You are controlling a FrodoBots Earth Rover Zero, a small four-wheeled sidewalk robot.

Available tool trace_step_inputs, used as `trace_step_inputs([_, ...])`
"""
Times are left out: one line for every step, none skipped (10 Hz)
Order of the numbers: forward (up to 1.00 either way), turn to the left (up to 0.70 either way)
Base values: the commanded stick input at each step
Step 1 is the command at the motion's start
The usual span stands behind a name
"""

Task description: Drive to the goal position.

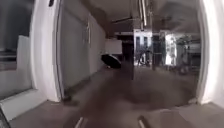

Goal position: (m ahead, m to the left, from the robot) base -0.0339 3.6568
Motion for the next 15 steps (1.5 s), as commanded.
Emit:
trace_step_inputs([0.62,0.16])
trace_step_inputs([0.62,0.16])
trace_step_inputs([0.62,0.16])
trace_step_inputs([0.62,0.15])
trace_step_inputs([0.62,0.16])
trace_step_inputs([0.62,0.16])
trace_step_inputs([0.62,0.16])
trace_step_inputs([0.62,0.16])
trace_step_inputs([0.62,0.16])
trace_step_inputs([0.63,0.16])
trace_step_inputs([0.67,0.15])
trace_step_inputs([0.7,0.06])
trace_step_inputs([0.7,-0.08])
trace_step_inputs([0.7,-0.14])
trace_step_inputs([0.7,-0.14])
